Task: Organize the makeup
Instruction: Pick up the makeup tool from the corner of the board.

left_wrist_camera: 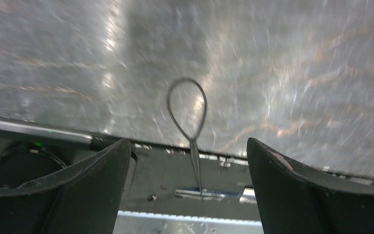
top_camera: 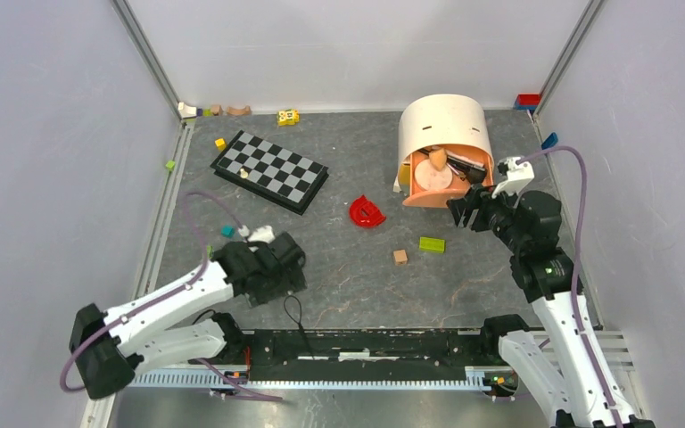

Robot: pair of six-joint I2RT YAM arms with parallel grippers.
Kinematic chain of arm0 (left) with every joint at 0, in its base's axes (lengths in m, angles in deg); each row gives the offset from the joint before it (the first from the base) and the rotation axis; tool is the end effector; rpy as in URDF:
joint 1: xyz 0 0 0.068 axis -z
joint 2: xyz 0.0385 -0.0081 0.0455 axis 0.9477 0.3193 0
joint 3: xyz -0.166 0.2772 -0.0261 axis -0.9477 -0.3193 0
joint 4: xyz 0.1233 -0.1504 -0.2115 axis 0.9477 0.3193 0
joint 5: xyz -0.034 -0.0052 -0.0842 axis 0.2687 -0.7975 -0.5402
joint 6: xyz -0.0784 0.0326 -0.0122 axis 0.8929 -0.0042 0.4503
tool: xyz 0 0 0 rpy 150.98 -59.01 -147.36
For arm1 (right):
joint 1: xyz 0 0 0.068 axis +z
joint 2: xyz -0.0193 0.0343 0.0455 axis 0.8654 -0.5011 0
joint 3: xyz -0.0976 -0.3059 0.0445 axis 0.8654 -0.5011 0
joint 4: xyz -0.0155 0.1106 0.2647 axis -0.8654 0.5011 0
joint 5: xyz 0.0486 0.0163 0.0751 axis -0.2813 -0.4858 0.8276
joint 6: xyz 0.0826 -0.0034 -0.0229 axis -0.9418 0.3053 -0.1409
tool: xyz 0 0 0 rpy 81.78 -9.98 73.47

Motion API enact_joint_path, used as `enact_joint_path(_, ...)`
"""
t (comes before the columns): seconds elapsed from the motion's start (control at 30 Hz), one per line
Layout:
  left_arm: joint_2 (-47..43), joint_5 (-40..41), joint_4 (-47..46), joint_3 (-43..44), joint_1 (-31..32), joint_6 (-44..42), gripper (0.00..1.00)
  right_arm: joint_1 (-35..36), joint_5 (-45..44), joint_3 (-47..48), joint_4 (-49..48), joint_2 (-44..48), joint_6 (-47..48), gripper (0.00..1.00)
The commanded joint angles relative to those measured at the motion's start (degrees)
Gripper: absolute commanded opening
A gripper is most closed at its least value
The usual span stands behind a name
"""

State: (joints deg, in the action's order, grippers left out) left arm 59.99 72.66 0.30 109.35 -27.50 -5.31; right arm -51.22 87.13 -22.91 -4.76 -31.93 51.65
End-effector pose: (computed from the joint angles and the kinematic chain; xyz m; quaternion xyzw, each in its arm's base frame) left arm 0.1289 -0.0967 0.2329 -0.1872 0.9635 -0.0375 0.1876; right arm 0.1823 0.0434 0.3571 -0.0165 0.7963 0.2032 0.5695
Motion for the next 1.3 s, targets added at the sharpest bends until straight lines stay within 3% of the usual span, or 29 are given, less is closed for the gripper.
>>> enact_joint_path(0.0,4.12,4.25,4.86,1.09,16.03,19.53,0.95,0.12,3.46,-3.25,1.72,0.56,-0.12,0.68)
enact_joint_path(0.2,3.54,3.32,6.04,-2.65,24.75,29.47,0.95,0.08,5.12,-5.15,1.77,0.59,0.26,0.69)
enact_joint_path(0.47,5.41,0.84,-0.43,-6.83,28.59,32.01,0.86,0.11,5.91,-7.2,1.51,0.9,-0.01,0.69)
enact_joint_path(0.9,9.98,-1.31,-12.04,-10.63,28.54,29.49,0.58,0.07,6.08,-7.11,2.62,1.07,0.09,0.7)
enact_joint_path(1.27,11.89,-1.61,-13.25,-11.97,28.56,29.02,0.28,0.08,5.76,-5.36,4.1,0.28,1.4,0.7)
